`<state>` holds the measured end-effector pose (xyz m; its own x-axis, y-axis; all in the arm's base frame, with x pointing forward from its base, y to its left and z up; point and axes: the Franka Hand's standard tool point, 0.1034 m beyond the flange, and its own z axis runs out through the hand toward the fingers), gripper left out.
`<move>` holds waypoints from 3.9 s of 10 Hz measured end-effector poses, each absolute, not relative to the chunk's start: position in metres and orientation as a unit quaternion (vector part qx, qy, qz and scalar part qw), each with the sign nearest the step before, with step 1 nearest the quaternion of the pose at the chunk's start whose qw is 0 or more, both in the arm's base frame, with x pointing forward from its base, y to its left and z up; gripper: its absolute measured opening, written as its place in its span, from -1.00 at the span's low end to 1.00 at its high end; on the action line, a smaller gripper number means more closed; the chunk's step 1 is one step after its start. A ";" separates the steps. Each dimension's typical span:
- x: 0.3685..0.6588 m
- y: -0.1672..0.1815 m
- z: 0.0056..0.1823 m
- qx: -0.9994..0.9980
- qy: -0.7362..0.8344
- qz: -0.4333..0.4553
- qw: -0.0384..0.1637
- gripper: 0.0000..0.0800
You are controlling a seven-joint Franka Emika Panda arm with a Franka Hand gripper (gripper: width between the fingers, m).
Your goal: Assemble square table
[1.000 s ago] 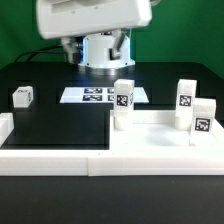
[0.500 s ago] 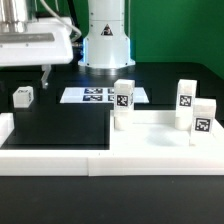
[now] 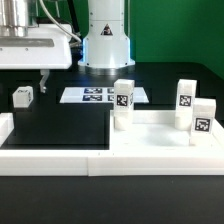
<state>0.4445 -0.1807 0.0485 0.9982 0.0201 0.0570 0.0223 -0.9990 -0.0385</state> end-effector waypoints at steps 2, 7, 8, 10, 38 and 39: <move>0.432 -0.189 0.040 -0.997 -0.005 0.066 0.045 0.62; 0.404 -0.214 0.031 -0.971 -0.024 0.230 0.064 0.62; 0.404 -0.211 0.030 -0.964 -0.025 0.254 0.073 0.62; 0.405 -0.208 0.026 -0.948 -0.029 0.307 0.082 0.62; 0.386 -0.198 0.060 -0.880 -0.022 0.473 0.030 -0.27; 0.390 -0.189 0.079 -0.877 -0.005 0.479 0.027 -0.27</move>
Offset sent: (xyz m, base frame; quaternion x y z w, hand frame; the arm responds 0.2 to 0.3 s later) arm -0.0230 -0.0492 -0.0090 -0.0281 -0.1548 -0.0129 0.9875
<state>0.3905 -0.1886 0.0786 0.5404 0.0348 -0.8407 -0.0178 -0.9985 -0.0527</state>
